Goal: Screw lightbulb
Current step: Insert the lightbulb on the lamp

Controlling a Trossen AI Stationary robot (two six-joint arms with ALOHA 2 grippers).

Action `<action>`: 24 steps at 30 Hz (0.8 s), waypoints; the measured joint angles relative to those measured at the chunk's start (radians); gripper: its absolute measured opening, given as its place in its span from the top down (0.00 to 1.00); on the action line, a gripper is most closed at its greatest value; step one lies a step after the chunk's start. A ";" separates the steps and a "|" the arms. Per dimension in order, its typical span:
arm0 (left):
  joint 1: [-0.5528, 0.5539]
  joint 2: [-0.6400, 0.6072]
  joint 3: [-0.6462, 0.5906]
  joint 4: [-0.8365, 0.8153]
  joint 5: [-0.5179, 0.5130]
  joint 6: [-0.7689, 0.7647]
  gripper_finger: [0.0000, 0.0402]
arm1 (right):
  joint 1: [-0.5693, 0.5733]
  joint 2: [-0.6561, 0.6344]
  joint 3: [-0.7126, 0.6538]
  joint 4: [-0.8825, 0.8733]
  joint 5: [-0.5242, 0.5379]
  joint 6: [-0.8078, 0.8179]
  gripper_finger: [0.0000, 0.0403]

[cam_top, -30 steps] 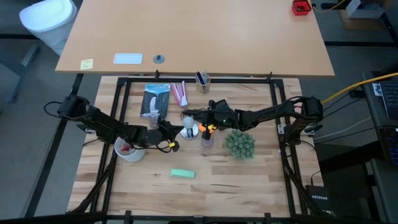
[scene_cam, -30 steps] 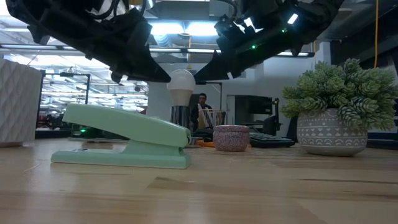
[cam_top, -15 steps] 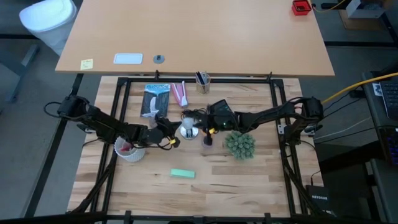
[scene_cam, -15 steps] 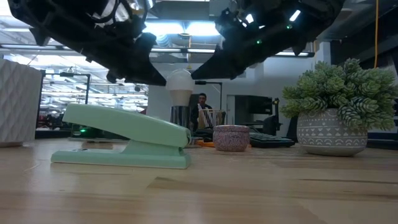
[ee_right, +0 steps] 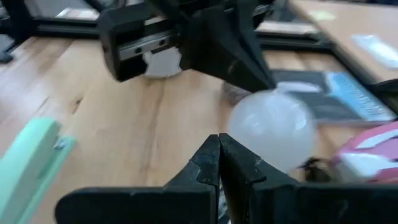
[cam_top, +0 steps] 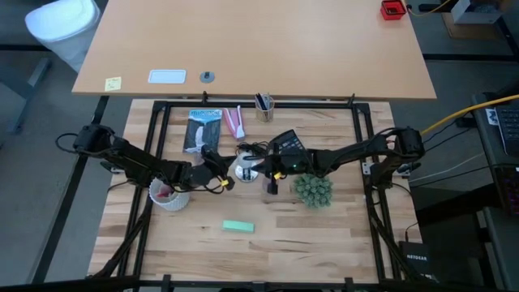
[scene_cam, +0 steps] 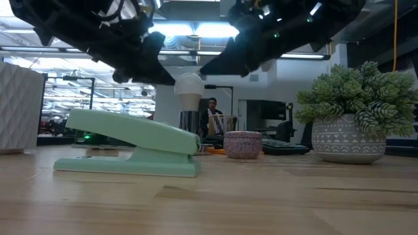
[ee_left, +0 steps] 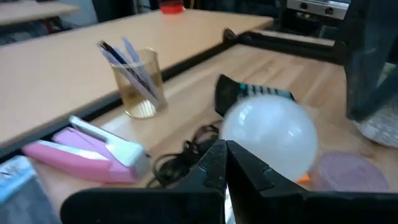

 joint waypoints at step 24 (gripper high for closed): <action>-0.066 -0.093 0.001 -0.044 0.136 0.015 1.00 | -0.087 -0.007 0.000 0.002 0.086 -0.064 0.97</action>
